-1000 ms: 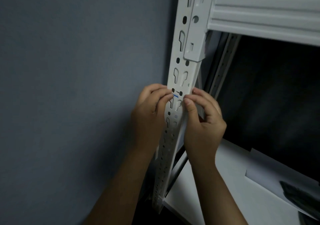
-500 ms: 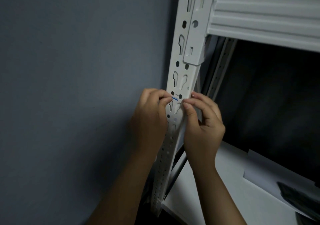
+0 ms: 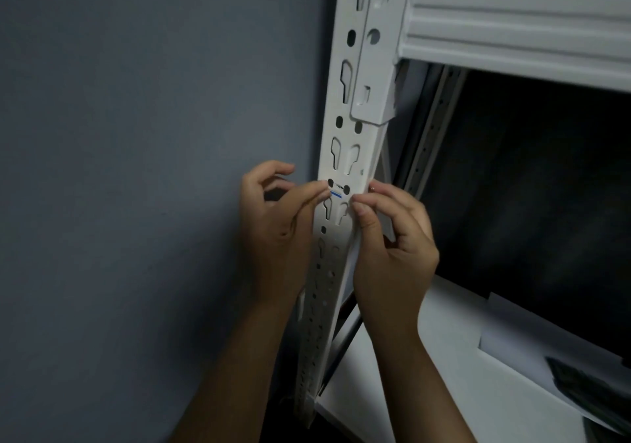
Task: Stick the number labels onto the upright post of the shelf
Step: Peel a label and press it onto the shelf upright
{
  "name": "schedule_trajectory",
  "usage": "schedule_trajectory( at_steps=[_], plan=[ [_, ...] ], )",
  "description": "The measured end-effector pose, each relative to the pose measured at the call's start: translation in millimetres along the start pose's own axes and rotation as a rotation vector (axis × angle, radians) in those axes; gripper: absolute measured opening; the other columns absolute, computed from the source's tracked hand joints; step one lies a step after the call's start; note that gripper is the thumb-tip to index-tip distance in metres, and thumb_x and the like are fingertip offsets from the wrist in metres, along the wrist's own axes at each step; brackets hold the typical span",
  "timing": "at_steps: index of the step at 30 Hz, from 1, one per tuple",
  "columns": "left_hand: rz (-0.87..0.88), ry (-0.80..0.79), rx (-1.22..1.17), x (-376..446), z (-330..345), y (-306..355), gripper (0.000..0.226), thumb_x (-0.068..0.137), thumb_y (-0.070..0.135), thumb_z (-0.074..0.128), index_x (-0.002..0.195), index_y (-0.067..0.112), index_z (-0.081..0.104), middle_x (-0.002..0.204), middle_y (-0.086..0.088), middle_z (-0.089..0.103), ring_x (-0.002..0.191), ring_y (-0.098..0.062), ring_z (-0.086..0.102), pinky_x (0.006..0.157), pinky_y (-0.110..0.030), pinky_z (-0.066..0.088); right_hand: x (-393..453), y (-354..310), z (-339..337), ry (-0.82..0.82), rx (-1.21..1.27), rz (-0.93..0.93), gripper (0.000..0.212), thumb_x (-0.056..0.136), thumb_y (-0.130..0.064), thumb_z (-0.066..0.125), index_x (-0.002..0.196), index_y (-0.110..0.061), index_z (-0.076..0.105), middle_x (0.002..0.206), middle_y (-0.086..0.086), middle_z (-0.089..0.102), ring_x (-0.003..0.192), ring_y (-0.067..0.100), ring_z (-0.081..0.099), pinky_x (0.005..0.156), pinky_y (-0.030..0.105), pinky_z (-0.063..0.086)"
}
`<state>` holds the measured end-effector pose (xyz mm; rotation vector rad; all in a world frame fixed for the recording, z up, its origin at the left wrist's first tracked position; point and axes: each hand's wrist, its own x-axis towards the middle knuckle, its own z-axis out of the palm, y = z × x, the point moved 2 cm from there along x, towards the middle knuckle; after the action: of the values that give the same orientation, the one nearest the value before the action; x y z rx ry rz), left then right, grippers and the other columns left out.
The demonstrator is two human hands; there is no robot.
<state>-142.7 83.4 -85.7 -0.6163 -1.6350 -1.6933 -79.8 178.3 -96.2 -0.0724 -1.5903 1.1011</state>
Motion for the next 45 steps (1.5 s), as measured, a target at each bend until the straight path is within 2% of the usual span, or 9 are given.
schedule_trajectory(
  at_steps=[9, 14, 16, 19, 26, 30, 33, 38, 45],
  plan=[
    [0.146, -0.073, 0.236, 8, -10, -7, 0.031, 0.081, 0.035, 0.067, 0.092, 0.006, 0.071, 0.105, 0.019, 0.038, 0.092, 0.003, 0.040, 0.076, -0.009, 0.036, 0, -1, 0, -0.006, 0.009, 0.026, 0.023, 0.084, 0.000, 0.069, 0.092, -0.022, 0.069, 0.106, 0.000, 0.065, 0.103, 0.000, 0.059, 0.091, 0.015, 0.046],
    [0.137, -0.090, 0.204, 5, -9, -1, 0.023, 0.083, 0.027, 0.061, 0.085, 0.005, 0.068, 0.097, 0.007, 0.044, 0.087, -0.003, 0.046, 0.074, -0.014, 0.041, -1, -1, 1, 0.003, 0.011, 0.039, 0.021, 0.085, -0.001, 0.069, 0.092, -0.020, 0.069, 0.105, 0.003, 0.066, 0.103, -0.001, 0.059, 0.090, 0.011, 0.044],
    [0.028, -0.089, 0.091, 7, -10, -1, 0.028, 0.084, 0.029, 0.060, 0.088, 0.002, 0.064, 0.092, 0.006, 0.052, 0.083, 0.005, 0.050, 0.073, -0.015, 0.045, -1, -1, 1, 0.005, 0.006, 0.041, 0.020, 0.085, -0.001, 0.068, 0.092, -0.020, 0.069, 0.106, 0.004, 0.066, 0.104, -0.002, 0.058, 0.090, 0.010, 0.044],
    [0.064, -0.109, 0.262, 8, -11, -2, 0.032, 0.084, 0.035, 0.060, 0.088, 0.004, 0.068, 0.093, 0.022, 0.033, 0.085, 0.005, 0.042, 0.069, -0.012, 0.039, -2, -3, 2, 0.012, 0.012, 0.049, 0.019, 0.085, -0.001, 0.068, 0.092, -0.019, 0.069, 0.106, 0.004, 0.066, 0.104, -0.002, 0.058, 0.089, 0.009, 0.044],
    [0.159, -0.077, 0.374, 4, -11, 10, 0.030, 0.086, 0.034, 0.052, 0.085, 0.009, 0.068, 0.097, 0.002, 0.037, 0.080, -0.024, 0.050, 0.057, -0.038, 0.047, -3, -7, 2, 0.009, 0.016, 0.072, 0.020, 0.085, -0.001, 0.068, 0.091, -0.020, 0.069, 0.106, 0.004, 0.066, 0.103, -0.004, 0.058, 0.085, 0.005, 0.043],
    [0.143, -0.076, 0.451, 3, -9, 12, 0.034, 0.085, 0.036, 0.048, 0.082, 0.009, 0.068, 0.090, 0.010, 0.031, 0.080, -0.015, 0.044, 0.054, -0.028, 0.045, -3, -9, 2, 0.000, 0.020, 0.093, 0.019, 0.085, 0.000, 0.068, 0.089, -0.018, 0.070, 0.107, 0.005, 0.066, 0.104, -0.001, 0.058, 0.085, 0.005, 0.043],
    [0.144, -0.109, 0.440, 0, -8, 13, 0.020, 0.087, 0.028, 0.050, 0.081, 0.015, 0.064, 0.091, 0.009, 0.035, 0.078, -0.018, 0.048, 0.053, -0.035, 0.047, -3, -7, 1, -0.002, 0.019, 0.101, 0.019, 0.085, -0.001, 0.068, 0.088, -0.020, 0.070, 0.108, 0.002, 0.066, 0.106, 0.004, 0.060, 0.088, 0.010, 0.044],
    [-0.218, -0.122, 0.138, 6, -8, 15, 0.022, 0.081, 0.014, 0.070, 0.071, 0.029, 0.059, 0.083, 0.014, 0.049, 0.073, 0.001, 0.053, 0.062, -0.009, 0.041, -3, -4, 1, -0.002, -0.002, 0.095, 0.015, 0.085, -0.002, 0.069, 0.090, -0.016, 0.072, 0.106, 0.002, 0.066, 0.104, 0.003, 0.060, 0.091, 0.014, 0.045],
    [-0.205, -0.194, 0.217, 22, -22, 21, 0.010, 0.080, 0.014, 0.073, 0.079, 0.022, 0.066, 0.080, 0.010, 0.063, 0.069, 0.003, 0.058, 0.062, -0.012, 0.046, -3, -4, 1, -0.006, 0.004, 0.056, 0.020, 0.085, 0.000, 0.068, 0.092, -0.018, 0.069, 0.107, 0.002, 0.065, 0.104, -0.002, 0.058, 0.087, 0.007, 0.043]
  ],
)
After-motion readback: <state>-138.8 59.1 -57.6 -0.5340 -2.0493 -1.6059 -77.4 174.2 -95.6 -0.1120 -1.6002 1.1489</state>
